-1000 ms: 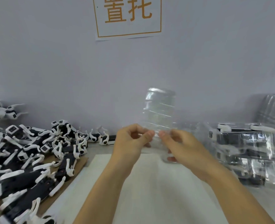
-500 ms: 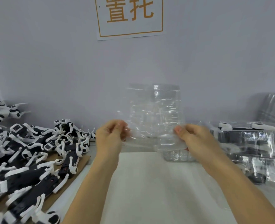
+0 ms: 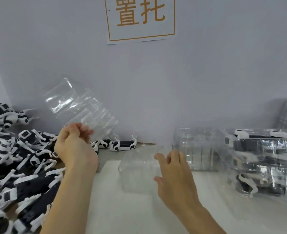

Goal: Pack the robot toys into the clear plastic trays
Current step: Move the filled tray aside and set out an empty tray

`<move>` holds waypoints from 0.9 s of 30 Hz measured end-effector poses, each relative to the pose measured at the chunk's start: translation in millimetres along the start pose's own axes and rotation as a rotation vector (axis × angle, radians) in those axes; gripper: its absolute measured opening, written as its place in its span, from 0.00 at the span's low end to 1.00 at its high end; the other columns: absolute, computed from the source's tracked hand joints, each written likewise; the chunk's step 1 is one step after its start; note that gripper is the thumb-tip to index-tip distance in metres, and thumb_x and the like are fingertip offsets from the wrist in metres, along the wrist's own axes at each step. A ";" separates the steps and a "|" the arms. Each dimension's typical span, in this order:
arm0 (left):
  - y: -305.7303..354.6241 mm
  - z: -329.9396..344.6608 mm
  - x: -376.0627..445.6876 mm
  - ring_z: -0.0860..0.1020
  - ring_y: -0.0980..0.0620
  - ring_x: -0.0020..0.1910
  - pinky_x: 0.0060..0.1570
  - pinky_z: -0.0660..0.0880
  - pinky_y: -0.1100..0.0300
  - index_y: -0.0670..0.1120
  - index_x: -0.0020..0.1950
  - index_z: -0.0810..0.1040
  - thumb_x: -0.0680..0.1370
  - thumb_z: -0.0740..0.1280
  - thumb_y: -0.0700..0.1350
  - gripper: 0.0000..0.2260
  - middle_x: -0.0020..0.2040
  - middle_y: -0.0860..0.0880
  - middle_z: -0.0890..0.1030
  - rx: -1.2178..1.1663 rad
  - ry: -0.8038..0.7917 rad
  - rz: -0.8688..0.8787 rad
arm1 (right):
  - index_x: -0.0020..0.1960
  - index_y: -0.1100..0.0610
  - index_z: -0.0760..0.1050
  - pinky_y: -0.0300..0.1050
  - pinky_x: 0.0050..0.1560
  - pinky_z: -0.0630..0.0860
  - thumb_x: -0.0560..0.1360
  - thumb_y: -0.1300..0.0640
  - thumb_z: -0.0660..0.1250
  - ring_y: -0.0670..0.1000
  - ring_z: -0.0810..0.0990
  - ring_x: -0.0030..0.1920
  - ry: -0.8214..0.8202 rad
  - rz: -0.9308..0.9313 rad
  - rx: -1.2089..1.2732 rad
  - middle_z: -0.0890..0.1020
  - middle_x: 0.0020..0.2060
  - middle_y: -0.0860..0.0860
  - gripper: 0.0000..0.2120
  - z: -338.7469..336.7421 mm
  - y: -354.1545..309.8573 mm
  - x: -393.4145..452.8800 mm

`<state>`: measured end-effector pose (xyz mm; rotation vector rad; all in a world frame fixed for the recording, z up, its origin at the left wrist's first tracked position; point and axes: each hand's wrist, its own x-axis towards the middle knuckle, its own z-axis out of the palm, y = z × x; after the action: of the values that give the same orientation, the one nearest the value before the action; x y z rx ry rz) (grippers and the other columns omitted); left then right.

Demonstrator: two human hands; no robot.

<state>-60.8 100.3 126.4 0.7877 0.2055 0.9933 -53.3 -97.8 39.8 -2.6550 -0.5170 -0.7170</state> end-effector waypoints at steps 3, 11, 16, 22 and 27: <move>-8.4 5.1 -2.6 0.77 0.56 0.29 0.40 0.71 0.61 0.45 0.43 0.77 0.84 0.58 0.38 0.13 0.35 0.49 0.78 0.028 -0.044 0.000 | 0.38 0.49 0.68 0.47 0.34 0.71 0.77 0.47 0.58 0.50 0.71 0.32 0.124 -0.054 0.106 0.68 0.28 0.43 0.10 8.7 -7.4 -7.8; -27.6 14.0 -9.5 0.78 0.55 0.28 0.40 0.73 0.61 0.44 0.41 0.77 0.84 0.59 0.37 0.14 0.30 0.52 0.79 0.067 -0.232 -0.072 | 0.78 0.41 0.53 0.50 0.76 0.48 0.81 0.45 0.53 0.50 0.30 0.78 -0.364 -0.013 0.158 0.36 0.79 0.45 0.26 48.7 8.9 -14.0; -39.4 16.8 -16.5 0.77 0.52 0.28 0.36 0.76 0.60 0.40 0.40 0.77 0.83 0.59 0.36 0.14 0.34 0.45 0.78 0.138 -0.390 -0.161 | 0.72 0.37 0.61 0.46 0.73 0.63 0.83 0.47 0.59 0.45 0.60 0.76 -0.242 0.197 0.773 0.59 0.76 0.39 0.19 33.5 3.7 -10.2; -47.2 9.5 -31.6 0.83 0.50 0.42 0.53 0.77 0.56 0.39 0.44 0.83 0.80 0.65 0.35 0.09 0.40 0.44 0.85 0.637 -0.996 -0.096 | 0.63 0.54 0.77 0.64 0.56 0.78 0.76 0.36 0.60 0.66 0.82 0.57 -0.288 0.590 1.930 0.82 0.59 0.60 0.27 -12.2 12.2 18.1; -37.1 3.6 -29.0 0.80 0.60 0.60 0.61 0.74 0.66 0.45 0.60 0.83 0.76 0.73 0.37 0.13 0.57 0.53 0.85 0.850 -1.389 -0.285 | 0.52 0.56 0.80 0.50 0.43 0.80 0.71 0.63 0.70 0.57 0.84 0.46 -0.110 0.552 1.630 0.84 0.53 0.59 0.10 -26.0 36.1 24.0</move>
<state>-50.1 63.7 98.4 1.9793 -0.4992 -0.1227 -29.1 -134.0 65.6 -1.1487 -0.1712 0.1128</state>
